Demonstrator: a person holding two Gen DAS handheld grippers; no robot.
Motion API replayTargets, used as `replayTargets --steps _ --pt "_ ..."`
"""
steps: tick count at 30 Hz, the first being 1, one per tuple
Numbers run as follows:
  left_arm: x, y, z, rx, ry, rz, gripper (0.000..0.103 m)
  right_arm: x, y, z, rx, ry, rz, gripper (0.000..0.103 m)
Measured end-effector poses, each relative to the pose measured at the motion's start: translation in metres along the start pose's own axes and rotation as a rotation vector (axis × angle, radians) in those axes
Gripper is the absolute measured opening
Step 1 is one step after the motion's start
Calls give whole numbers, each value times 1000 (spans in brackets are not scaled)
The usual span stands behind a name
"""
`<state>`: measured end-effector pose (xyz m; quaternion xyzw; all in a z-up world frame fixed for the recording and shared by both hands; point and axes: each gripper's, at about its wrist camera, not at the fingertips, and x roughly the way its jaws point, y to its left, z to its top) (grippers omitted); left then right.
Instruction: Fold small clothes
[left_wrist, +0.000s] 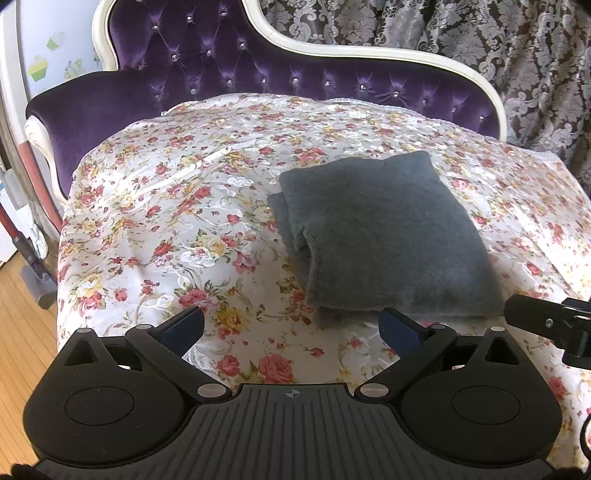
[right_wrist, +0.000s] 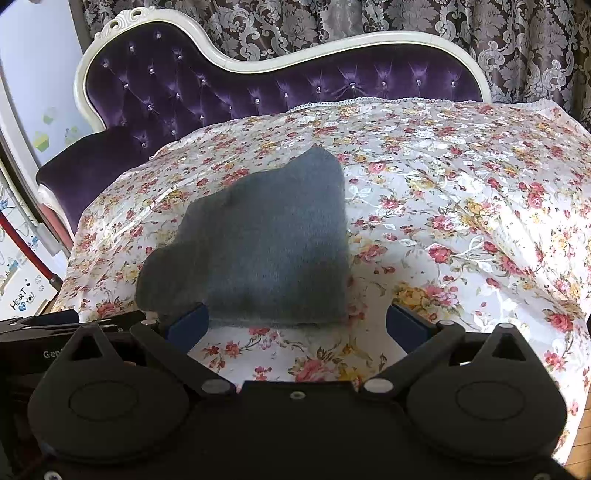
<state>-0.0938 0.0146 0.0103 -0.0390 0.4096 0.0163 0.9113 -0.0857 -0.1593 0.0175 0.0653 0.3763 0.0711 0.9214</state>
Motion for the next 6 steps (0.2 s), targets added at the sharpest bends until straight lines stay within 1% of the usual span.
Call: replayTargets --steps 6 --pt "2 1 0 2 3 -2 102 1 0 -1 9 8 4 102"
